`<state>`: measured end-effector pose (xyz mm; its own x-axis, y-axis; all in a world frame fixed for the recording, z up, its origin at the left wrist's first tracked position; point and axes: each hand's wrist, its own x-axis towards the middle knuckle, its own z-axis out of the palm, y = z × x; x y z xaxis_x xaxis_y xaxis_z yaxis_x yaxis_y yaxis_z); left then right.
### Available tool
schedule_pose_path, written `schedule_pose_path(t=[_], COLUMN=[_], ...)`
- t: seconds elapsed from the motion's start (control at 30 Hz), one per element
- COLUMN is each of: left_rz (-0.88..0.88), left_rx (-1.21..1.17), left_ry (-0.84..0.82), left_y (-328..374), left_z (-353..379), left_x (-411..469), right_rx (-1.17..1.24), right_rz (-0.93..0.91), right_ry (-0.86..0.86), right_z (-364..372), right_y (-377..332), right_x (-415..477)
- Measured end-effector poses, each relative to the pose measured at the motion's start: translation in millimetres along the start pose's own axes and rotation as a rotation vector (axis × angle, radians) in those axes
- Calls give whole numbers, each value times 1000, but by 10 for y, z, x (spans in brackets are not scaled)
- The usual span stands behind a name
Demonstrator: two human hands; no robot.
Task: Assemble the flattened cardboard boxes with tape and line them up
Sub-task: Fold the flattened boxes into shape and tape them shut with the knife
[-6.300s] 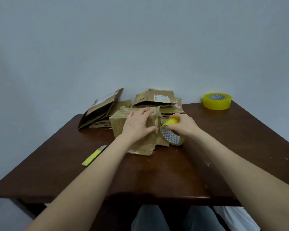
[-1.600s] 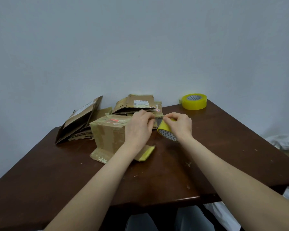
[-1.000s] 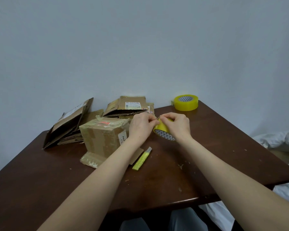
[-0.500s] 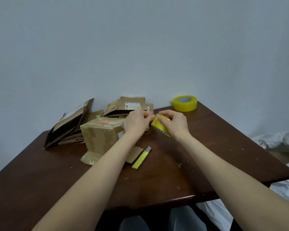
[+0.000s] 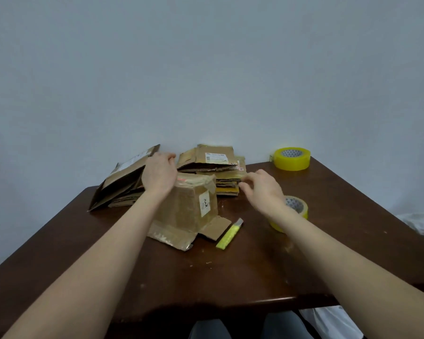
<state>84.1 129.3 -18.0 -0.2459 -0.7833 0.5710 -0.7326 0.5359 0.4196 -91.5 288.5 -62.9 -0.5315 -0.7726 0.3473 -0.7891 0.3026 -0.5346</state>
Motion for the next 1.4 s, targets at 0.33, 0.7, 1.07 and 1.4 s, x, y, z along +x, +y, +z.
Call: schedule_pose_path(t=[0.33,0.7,1.07,1.4], left_rz=[-123,-326,-434,-411], left_rx=[205,221,26,86], left_ry=[-356,-535,-427,-543], left_y=[-553,-677,-731,-693], left_z=[176,112,127,24], left_x=[110,54,15,-12], right_rx=[238,303,153,-8], right_rz=[81,393,354,305], right_ry=[-263,-289,-328,-436], right_z=[719,749,618,609], right_y=[-1059,-1050,-960,-1014], right_x=[-49,346,396,549])
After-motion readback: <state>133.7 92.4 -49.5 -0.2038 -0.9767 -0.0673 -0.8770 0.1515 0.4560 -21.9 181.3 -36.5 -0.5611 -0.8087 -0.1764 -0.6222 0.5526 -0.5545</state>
